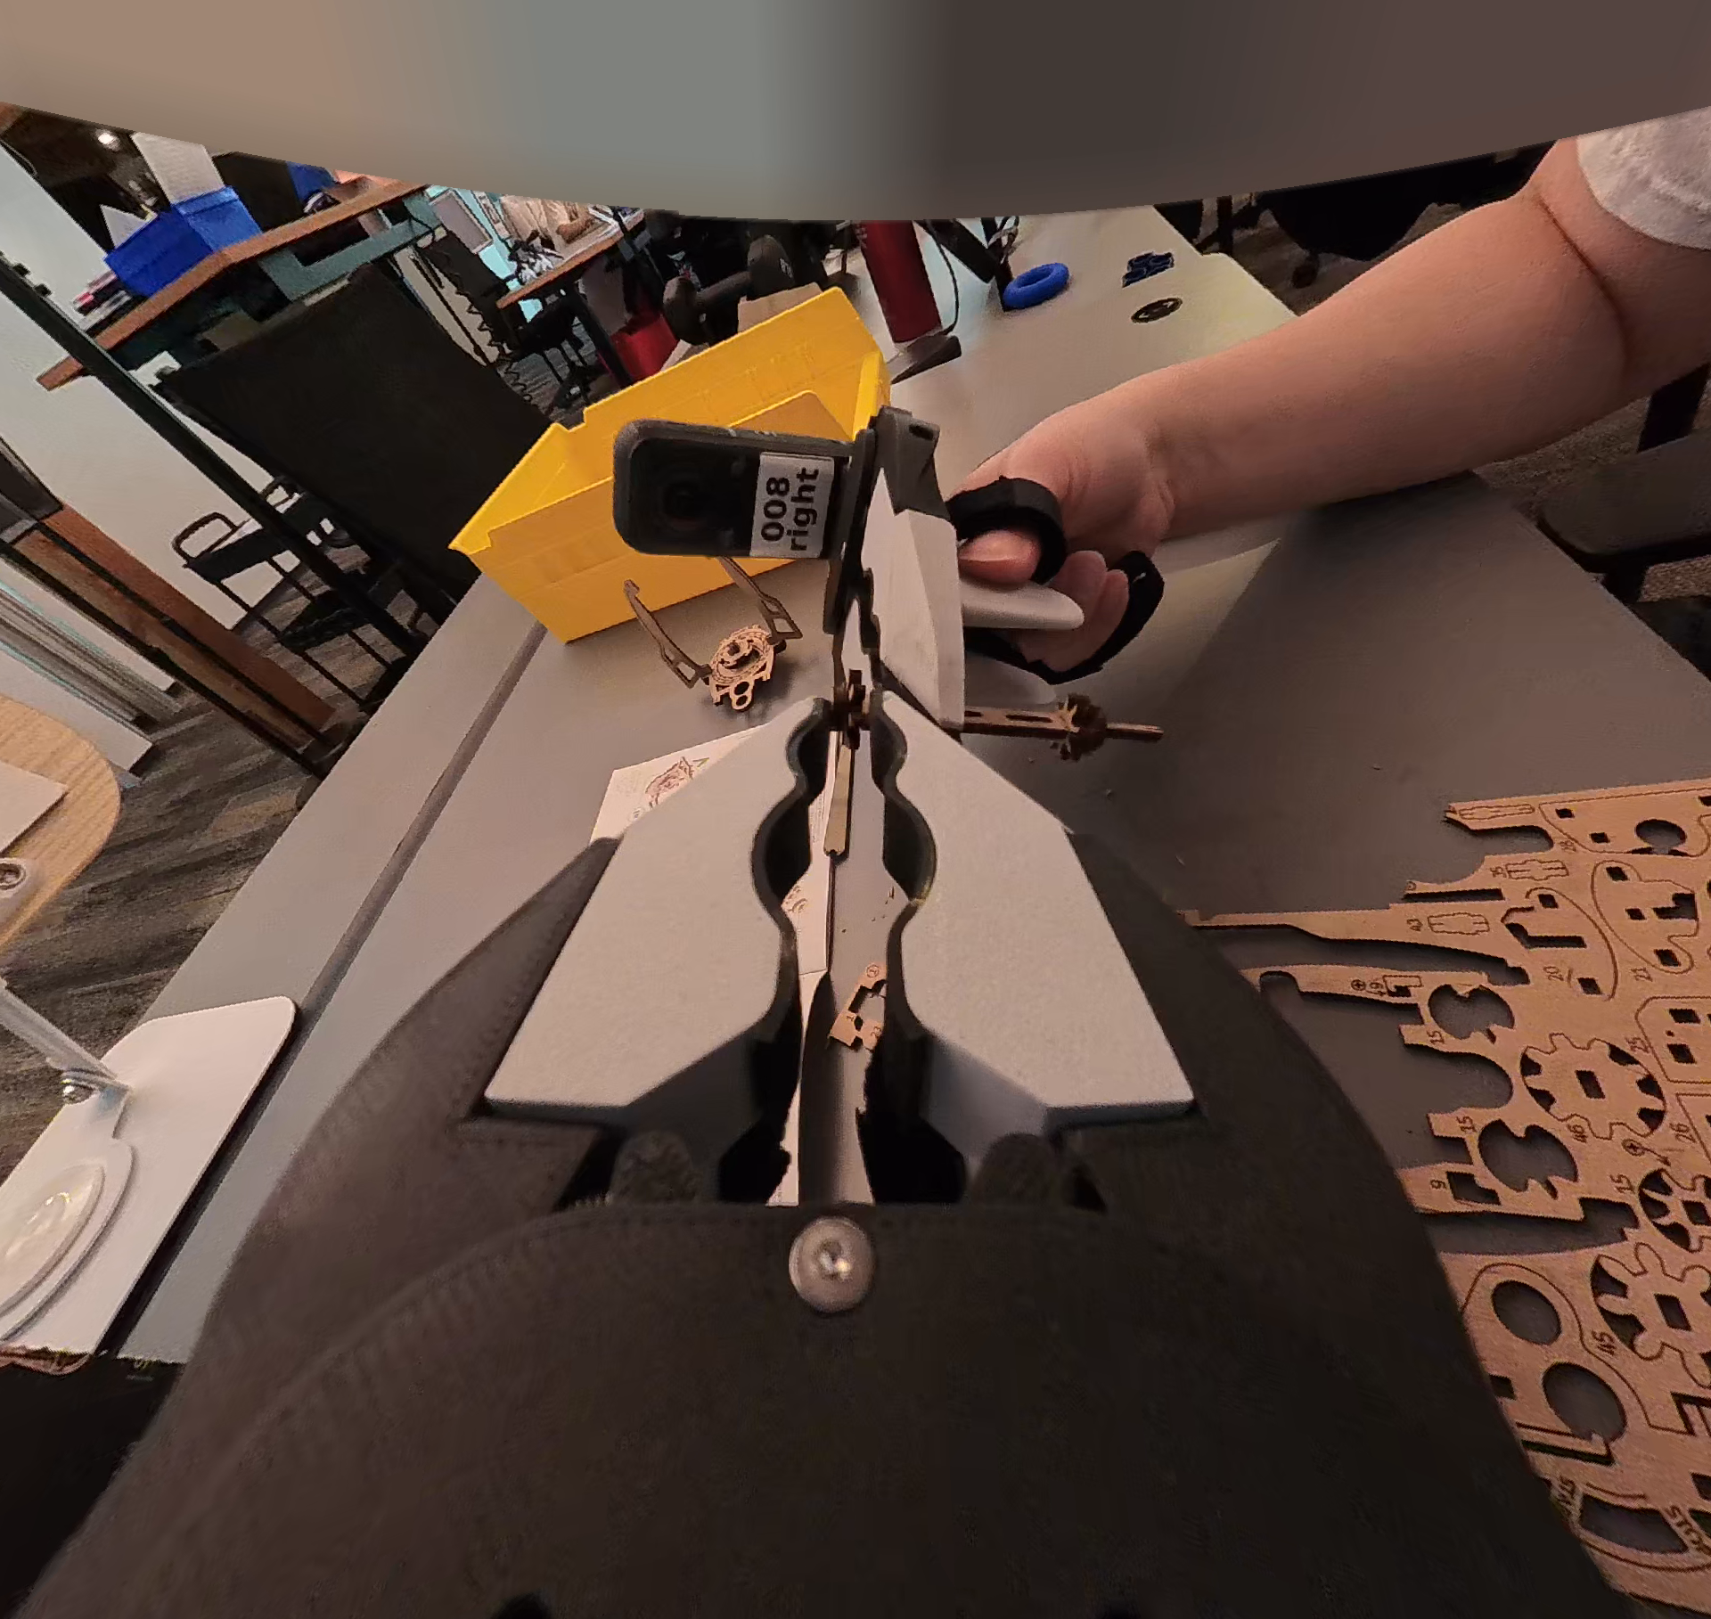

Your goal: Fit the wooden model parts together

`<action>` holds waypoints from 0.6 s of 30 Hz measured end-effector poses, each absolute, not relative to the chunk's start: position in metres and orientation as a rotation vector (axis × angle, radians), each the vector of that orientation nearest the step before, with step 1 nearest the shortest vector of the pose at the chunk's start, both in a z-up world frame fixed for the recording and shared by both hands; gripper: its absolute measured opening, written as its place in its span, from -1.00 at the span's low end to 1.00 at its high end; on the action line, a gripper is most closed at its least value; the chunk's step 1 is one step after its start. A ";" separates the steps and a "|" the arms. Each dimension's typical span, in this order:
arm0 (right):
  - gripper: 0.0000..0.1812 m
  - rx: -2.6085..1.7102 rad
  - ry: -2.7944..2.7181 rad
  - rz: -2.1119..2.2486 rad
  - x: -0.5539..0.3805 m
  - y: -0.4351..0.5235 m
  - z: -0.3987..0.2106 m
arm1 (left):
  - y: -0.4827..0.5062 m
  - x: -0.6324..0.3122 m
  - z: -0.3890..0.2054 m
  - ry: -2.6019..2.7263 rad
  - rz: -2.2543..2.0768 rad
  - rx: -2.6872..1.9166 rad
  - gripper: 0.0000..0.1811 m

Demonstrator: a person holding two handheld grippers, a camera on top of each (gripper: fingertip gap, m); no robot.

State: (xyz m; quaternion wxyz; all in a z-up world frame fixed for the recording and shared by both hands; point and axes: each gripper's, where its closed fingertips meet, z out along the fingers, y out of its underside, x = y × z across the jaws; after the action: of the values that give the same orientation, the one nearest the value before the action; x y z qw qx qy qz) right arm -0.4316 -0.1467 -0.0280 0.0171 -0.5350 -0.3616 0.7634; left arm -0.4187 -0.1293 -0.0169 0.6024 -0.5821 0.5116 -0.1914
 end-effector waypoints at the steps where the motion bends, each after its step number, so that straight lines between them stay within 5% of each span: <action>1: -1.00 -1.662 -1.115 2.385 -0.432 -0.147 -0.027 | -0.129 -0.419 -0.016 1.183 -0.445 -1.347 -0.94; 18: -1.00 -1.685 -1.112 2.387 -0.433 -0.150 -0.028 | -0.131 -0.420 -0.019 1.228 -0.370 -1.324 -0.95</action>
State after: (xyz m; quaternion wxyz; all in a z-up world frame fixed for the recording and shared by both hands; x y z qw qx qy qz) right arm -0.4327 -0.1496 -0.0281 0.0077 -0.5390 -0.3558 0.7635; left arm -0.4195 -0.1307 -0.0187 0.6045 -0.5722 0.5306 -0.1600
